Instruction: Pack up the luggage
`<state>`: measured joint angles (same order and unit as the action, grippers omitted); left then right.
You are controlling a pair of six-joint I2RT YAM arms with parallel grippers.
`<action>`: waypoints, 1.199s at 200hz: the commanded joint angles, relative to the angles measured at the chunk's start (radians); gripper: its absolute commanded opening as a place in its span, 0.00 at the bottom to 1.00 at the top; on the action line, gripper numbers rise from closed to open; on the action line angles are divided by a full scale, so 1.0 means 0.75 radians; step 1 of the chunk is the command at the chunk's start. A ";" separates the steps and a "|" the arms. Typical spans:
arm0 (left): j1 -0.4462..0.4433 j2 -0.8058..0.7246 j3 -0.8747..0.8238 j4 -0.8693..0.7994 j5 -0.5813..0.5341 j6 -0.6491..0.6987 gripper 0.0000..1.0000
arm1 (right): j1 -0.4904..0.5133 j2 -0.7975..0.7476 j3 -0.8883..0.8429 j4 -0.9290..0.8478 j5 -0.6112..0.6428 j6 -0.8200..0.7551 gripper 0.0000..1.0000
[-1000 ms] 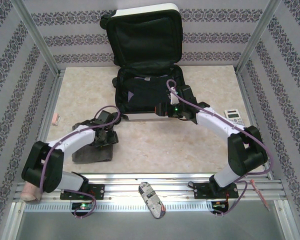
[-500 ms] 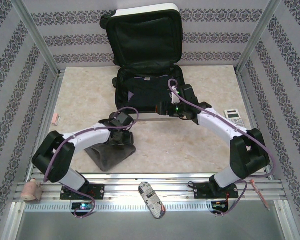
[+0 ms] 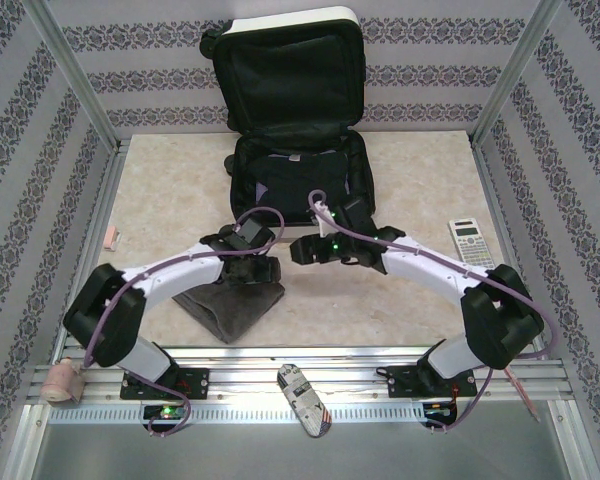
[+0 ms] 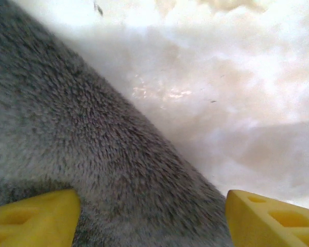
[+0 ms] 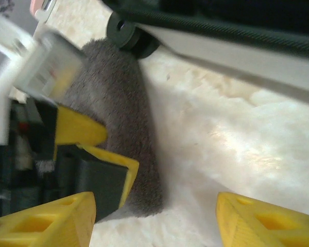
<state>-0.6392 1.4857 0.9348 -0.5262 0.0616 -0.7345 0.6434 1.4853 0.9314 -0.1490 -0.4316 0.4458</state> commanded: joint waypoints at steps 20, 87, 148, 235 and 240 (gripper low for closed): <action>0.018 -0.297 0.136 -0.376 -0.171 -0.089 0.82 | 0.099 0.083 0.026 0.073 0.015 -0.015 0.67; 0.060 -0.824 -0.249 -0.726 -0.179 -0.474 0.85 | 0.223 0.350 0.251 0.023 0.036 -0.129 0.76; 0.066 -1.061 -0.582 -0.433 -0.083 -0.624 0.86 | 0.280 0.549 0.433 -0.055 0.099 -0.199 0.77; 0.234 -0.767 -0.605 -0.143 0.014 -0.419 0.88 | 0.330 0.638 0.433 -0.069 0.040 -0.159 0.71; 0.246 -0.752 -0.602 -0.143 0.019 -0.402 0.88 | 0.335 0.638 0.428 -0.069 0.034 -0.157 0.71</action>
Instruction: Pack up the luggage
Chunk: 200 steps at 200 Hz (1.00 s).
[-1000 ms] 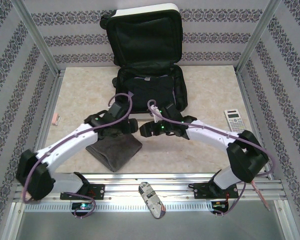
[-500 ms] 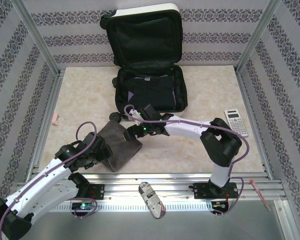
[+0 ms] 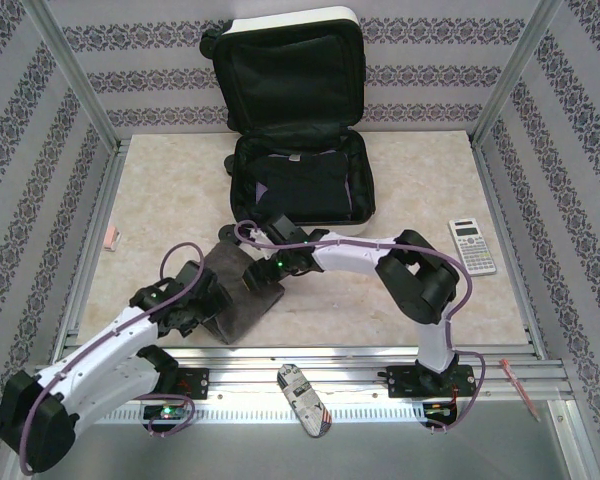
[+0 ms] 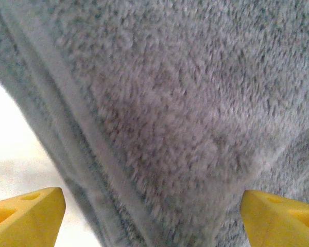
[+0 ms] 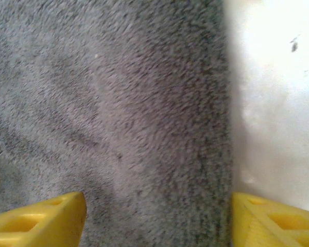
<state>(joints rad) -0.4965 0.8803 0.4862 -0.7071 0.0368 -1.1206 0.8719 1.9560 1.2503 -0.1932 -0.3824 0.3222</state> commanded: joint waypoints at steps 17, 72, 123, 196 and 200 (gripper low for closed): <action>0.096 0.099 -0.002 0.115 0.076 0.161 0.88 | 0.047 0.010 -0.012 -0.006 -0.043 0.017 0.70; 0.151 0.194 -0.047 0.245 0.114 0.215 0.87 | 0.069 0.016 -0.016 -0.008 -0.077 0.048 0.56; 0.157 0.263 -0.107 0.405 0.143 0.236 0.79 | 0.069 0.003 -0.001 -0.053 -0.063 0.027 0.47; 0.157 0.225 -0.102 0.442 0.164 0.261 0.21 | 0.067 -0.058 -0.010 -0.046 -0.063 0.058 0.21; 0.157 0.219 -0.092 0.429 0.164 0.266 0.19 | 0.065 -0.067 -0.010 -0.045 -0.063 0.060 0.19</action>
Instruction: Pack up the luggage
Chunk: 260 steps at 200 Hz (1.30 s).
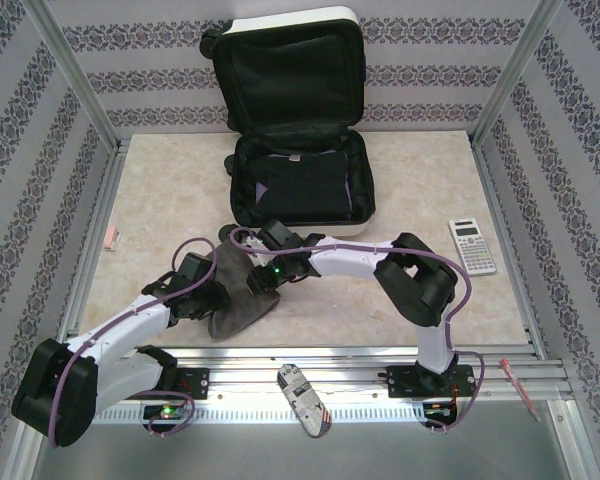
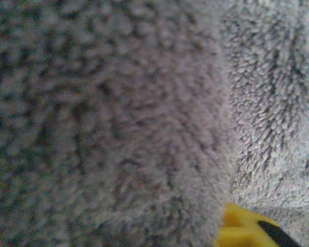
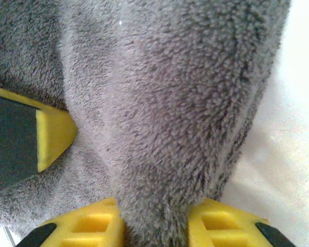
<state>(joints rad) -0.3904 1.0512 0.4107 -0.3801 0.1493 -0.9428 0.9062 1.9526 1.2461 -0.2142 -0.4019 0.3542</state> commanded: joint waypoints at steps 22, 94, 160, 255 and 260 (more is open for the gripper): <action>0.015 -0.058 0.063 -0.085 0.009 0.050 0.05 | 0.019 -0.114 0.000 -0.020 -0.036 0.022 0.09; 0.014 -0.237 0.317 -0.316 -0.005 0.093 0.00 | -0.002 -0.329 0.062 -0.097 -0.046 -0.001 0.00; 0.015 -0.013 0.686 -0.246 -0.023 0.242 0.00 | -0.118 -0.462 0.163 -0.235 -0.021 -0.008 0.00; 0.049 1.031 1.749 -0.173 0.237 0.553 0.00 | -0.499 -0.333 0.340 -0.245 -0.036 0.004 0.00; 0.050 1.079 1.802 -0.181 0.256 0.557 0.00 | -0.519 -0.318 0.346 -0.242 -0.047 0.006 0.00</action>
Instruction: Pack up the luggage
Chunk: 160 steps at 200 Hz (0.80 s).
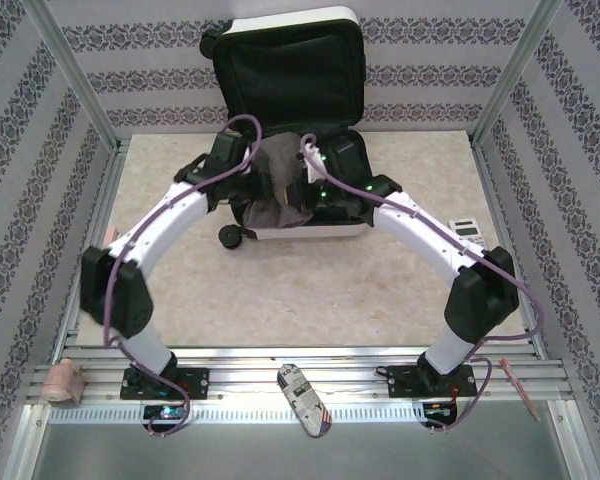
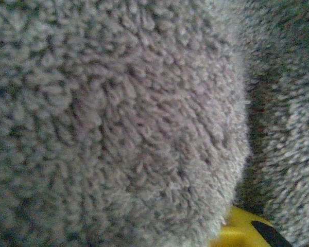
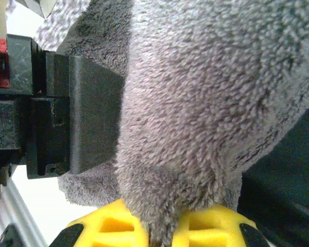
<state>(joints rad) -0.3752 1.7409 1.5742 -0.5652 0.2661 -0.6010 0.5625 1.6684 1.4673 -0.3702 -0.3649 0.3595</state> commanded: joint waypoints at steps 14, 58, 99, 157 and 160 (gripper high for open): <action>0.030 0.281 0.382 0.061 0.141 0.107 0.00 | -0.118 0.095 0.058 -0.028 -0.120 0.003 0.00; 0.032 0.566 0.732 -0.099 0.153 0.122 0.00 | -0.238 0.210 0.046 -0.010 -0.158 0.013 0.00; 0.041 0.657 0.782 -0.140 0.132 0.134 0.00 | -0.292 0.313 0.024 0.054 -0.166 0.042 0.00; 0.086 0.719 0.794 -0.232 0.079 0.148 0.22 | -0.358 0.478 0.093 0.037 -0.119 0.030 0.00; 0.088 0.723 0.794 -0.236 0.077 0.149 0.24 | -0.362 0.486 0.095 0.037 -0.115 0.028 0.00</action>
<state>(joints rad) -0.3508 2.2704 2.1216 -0.7277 0.3771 -0.5133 0.3023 1.9709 1.5181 -0.2951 -0.4507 0.3790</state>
